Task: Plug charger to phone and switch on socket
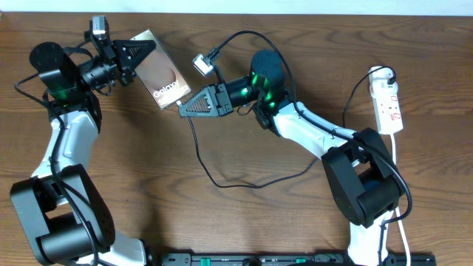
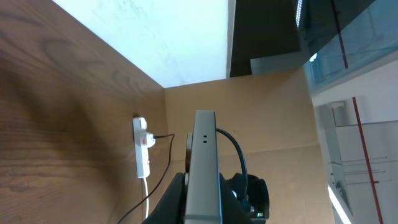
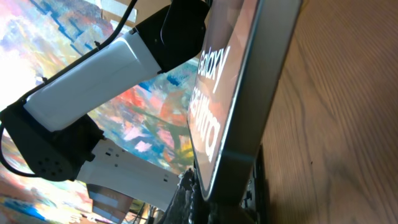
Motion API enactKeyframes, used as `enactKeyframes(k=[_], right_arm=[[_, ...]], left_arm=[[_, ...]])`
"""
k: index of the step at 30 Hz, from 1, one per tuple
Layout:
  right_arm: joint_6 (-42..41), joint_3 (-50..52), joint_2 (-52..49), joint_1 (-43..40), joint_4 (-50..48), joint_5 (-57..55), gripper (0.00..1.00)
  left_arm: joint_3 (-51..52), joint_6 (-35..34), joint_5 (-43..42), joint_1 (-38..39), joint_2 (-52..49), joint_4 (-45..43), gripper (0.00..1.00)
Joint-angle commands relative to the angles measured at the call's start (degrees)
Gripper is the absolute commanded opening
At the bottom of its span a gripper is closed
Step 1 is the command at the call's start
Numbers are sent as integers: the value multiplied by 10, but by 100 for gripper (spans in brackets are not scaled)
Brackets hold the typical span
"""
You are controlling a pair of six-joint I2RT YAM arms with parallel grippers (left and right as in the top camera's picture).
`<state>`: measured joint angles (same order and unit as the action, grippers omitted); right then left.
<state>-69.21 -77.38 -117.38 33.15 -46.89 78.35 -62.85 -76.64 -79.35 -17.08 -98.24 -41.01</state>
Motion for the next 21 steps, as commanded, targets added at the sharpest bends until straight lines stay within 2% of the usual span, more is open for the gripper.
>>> enactKeyframes(k=[1, 9, 21], right_arm=[[11, -5, 0, 2, 1, -21, 1], [10, -5, 0, 2, 3, -30, 1], [-35, -5, 0, 2, 3, -62, 1]], left_arm=[[-4, -6, -14, 6, 2, -7, 7], [-4, -5, -16, 6, 2, -7, 7], [-4, 8, -25, 6, 2, -7, 7]])
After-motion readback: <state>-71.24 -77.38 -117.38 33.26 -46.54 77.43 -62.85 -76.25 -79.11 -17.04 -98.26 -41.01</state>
